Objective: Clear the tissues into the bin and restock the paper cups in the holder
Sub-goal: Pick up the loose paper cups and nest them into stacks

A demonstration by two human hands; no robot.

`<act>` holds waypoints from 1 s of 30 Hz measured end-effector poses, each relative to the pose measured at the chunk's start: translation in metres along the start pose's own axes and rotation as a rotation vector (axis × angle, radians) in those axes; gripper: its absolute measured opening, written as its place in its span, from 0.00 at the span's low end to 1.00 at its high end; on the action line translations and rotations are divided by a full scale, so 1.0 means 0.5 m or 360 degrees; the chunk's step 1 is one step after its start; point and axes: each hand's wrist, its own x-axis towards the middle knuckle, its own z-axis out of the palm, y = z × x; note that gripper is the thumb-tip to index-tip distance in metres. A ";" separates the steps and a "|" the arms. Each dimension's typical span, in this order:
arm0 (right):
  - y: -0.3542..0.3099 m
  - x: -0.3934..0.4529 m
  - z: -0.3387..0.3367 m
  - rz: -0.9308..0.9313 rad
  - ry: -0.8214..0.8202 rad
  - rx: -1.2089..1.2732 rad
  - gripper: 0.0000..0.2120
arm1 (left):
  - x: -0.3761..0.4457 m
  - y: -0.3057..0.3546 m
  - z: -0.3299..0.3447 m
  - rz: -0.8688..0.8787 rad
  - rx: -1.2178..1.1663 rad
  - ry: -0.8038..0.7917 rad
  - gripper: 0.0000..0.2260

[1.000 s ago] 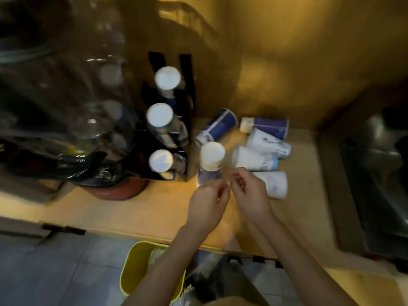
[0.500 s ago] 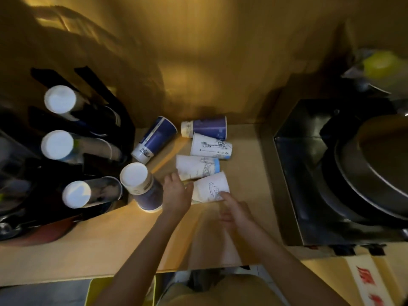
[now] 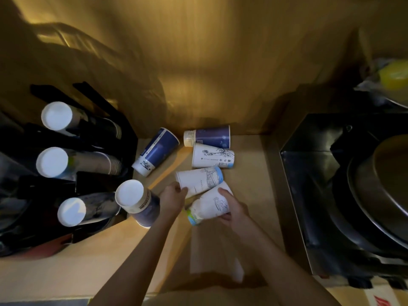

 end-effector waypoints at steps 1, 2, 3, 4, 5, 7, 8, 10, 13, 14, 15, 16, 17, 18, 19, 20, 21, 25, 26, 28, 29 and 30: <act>-0.006 0.003 -0.011 -0.0084 0.0072 -0.0046 0.28 | -0.001 0.002 -0.004 0.0052 -0.0016 0.0007 0.05; -0.015 0.004 -0.024 -0.0204 0.0169 -0.0104 0.30 | -0.007 0.009 -0.012 0.0103 -0.0022 0.0018 0.06; -0.026 0.003 -0.037 -0.0353 0.0264 -0.0189 0.34 | -0.013 0.014 -0.022 0.0165 -0.0025 0.0035 0.07; -0.037 -0.002 -0.048 -0.0512 0.0326 -0.0279 0.38 | -0.019 0.021 -0.033 0.0229 -0.0035 0.0046 0.08; -0.046 -0.006 -0.059 -0.0661 0.0337 -0.0371 0.40 | -0.025 0.027 -0.044 0.0302 -0.0056 0.0051 0.09; -0.061 -0.025 -0.072 -0.0928 0.0281 -0.0540 0.40 | -0.042 0.050 -0.074 0.0454 -0.0093 0.0057 0.08; -0.068 -0.043 -0.073 -0.1059 0.0228 -0.0626 0.40 | -0.052 0.066 -0.090 0.0533 -0.0065 0.0094 0.07; -0.077 -0.073 -0.071 -0.1317 0.0103 -0.0820 0.40 | -0.071 0.094 -0.123 0.0702 0.0065 0.0233 0.07; -0.067 -0.091 -0.054 -0.1521 0.0013 -0.1093 0.44 | -0.099 0.133 -0.164 0.0975 0.0269 0.0493 0.09; -0.058 -0.088 -0.048 -0.1525 -0.0016 -0.1155 0.44 | -0.108 0.143 -0.174 0.1032 0.0310 0.0561 0.09; -0.050 -0.083 -0.042 -0.1522 -0.0049 -0.1211 0.45 | -0.116 0.151 -0.182 0.1071 0.0330 0.0619 0.09; -0.043 -0.076 -0.037 -0.1515 -0.0075 -0.1261 0.45 | -0.124 0.159 -0.188 0.1104 0.0346 0.0659 0.09; -0.038 -0.068 -0.033 -0.1507 -0.0090 -0.1298 0.45 | -0.131 0.165 -0.192 0.1157 0.0360 0.0686 0.09; -0.036 -0.061 -0.029 -0.1500 -0.0095 -0.1309 0.45 | -0.138 0.172 -0.195 0.1223 0.0367 0.0700 0.09; -0.037 -0.055 -0.025 -0.1487 -0.0096 -0.1298 0.44 | -0.145 0.176 -0.196 0.1290 0.0362 0.0708 0.09; -0.040 -0.050 -0.021 -0.1479 -0.0105 -0.1288 0.44 | -0.152 0.179 -0.196 0.1338 0.0345 0.0707 0.09; -0.043 -0.046 -0.017 -0.1481 -0.0123 -0.1295 0.44 | -0.158 0.180 -0.194 0.1380 0.0333 0.0693 0.09; -0.061 -0.038 -0.014 -0.1494 -0.0215 -0.1356 0.44 | -0.161 0.169 -0.150 0.1577 0.0522 0.0552 0.09; -0.063 -0.036 -0.016 -0.1490 -0.0246 -0.1356 0.44 | -0.156 0.163 -0.133 0.1629 0.0617 0.0520 0.08; -0.061 -0.034 -0.018 -0.1467 -0.0275 -0.1338 0.46 | -0.143 0.148 -0.099 0.1693 0.0769 0.0441 0.05; -0.060 -0.033 -0.020 -0.1466 -0.0270 -0.1319 0.47 | -0.133 0.139 -0.084 0.1701 0.0823 0.0386 0.04; -0.058 -0.030 -0.021 -0.1475 -0.0269 -0.1302 0.47 | -0.122 0.129 -0.068 0.1694 0.0876 0.0325 0.04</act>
